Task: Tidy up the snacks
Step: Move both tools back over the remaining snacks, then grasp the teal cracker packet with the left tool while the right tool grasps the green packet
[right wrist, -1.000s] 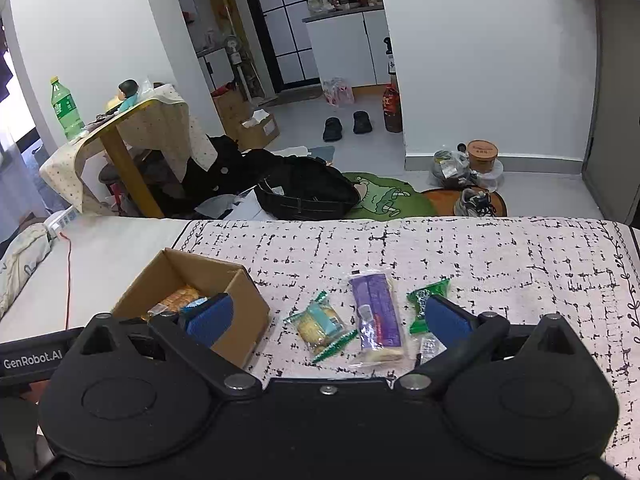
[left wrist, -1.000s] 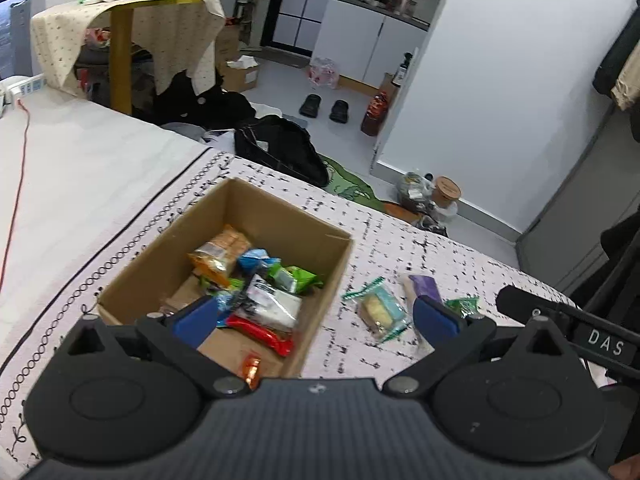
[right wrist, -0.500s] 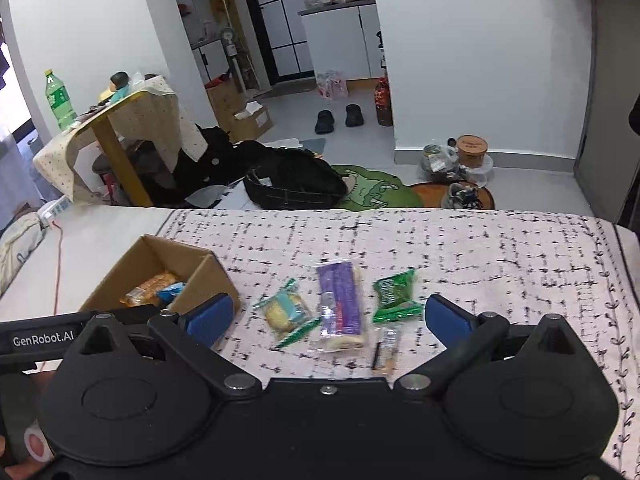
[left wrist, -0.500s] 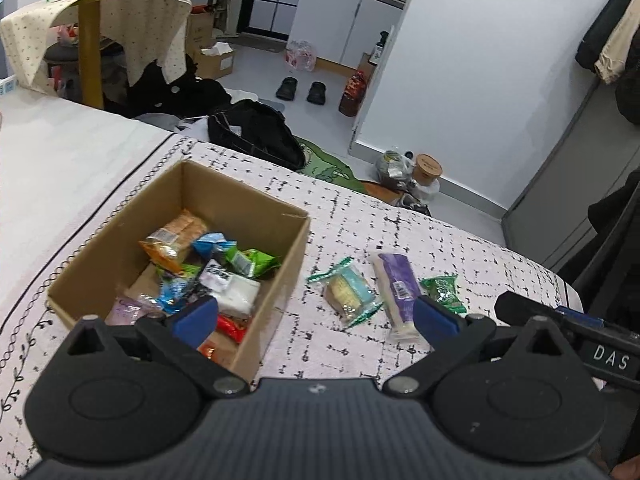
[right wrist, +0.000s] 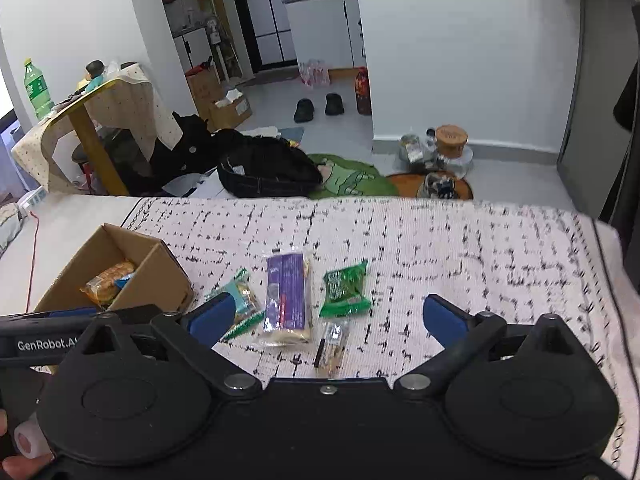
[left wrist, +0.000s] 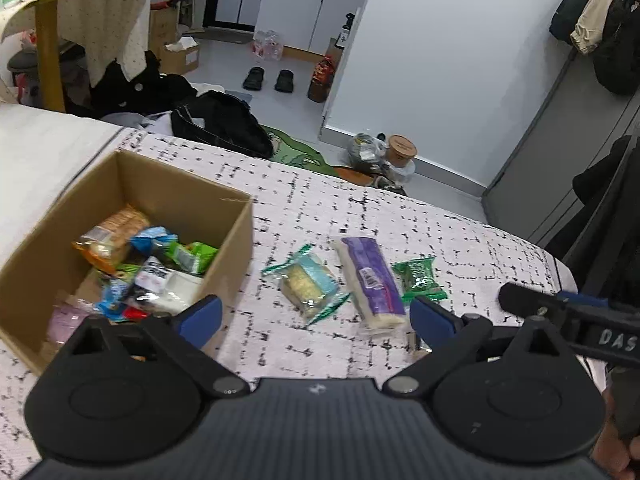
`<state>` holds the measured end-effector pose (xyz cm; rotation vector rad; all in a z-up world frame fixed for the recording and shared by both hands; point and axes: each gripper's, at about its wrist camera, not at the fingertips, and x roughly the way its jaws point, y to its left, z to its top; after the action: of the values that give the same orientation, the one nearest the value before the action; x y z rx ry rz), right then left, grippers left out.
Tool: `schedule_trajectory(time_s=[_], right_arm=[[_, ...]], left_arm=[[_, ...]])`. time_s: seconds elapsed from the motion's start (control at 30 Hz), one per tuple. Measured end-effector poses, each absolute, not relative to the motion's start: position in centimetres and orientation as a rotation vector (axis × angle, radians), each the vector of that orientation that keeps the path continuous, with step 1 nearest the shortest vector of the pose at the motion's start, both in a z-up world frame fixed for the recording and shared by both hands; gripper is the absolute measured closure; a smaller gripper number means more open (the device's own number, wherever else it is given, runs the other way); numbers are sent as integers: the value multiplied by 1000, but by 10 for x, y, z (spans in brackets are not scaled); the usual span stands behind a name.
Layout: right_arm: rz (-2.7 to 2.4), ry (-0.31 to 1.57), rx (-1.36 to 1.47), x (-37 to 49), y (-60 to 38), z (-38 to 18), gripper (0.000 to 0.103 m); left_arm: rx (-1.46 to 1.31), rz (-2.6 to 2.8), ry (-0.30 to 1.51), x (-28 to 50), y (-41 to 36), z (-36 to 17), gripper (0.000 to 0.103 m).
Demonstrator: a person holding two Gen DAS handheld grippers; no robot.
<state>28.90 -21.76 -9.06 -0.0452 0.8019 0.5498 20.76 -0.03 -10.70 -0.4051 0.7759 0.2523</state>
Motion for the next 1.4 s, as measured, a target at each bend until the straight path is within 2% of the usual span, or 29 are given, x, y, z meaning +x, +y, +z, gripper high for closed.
schedule_trajectory(time_s=[0.07, 0.2, 0.27, 0.4, 0.63, 1.23, 1.3, 1.4], right_arm=[[558, 822, -29, 293, -218, -98, 13], [570, 848, 13, 303, -221, -113, 15], [578, 873, 41, 310, -221, -119, 20], [587, 875, 38, 318, -219, -128, 22], [583, 894, 76, 336, -215, -146, 31], [565, 900, 10, 361, -194, -175, 34], [560, 903, -5, 363, -190, -177, 38], [543, 930, -25, 364, -185, -184, 51]], left_arm=[[-404, 243, 771, 213, -2, -112, 3], [-427, 234, 777, 224, -1, -125, 13], [-446, 236, 788, 231, 1, -133, 18], [-429, 245, 790, 244, -1, -143, 20], [-423, 272, 801, 265, -6, -162, 32], [-380, 441, 851, 308, -7, -196, 34], [-388, 449, 882, 312, -8, -203, 35], [-383, 456, 879, 311, -10, -206, 38]])
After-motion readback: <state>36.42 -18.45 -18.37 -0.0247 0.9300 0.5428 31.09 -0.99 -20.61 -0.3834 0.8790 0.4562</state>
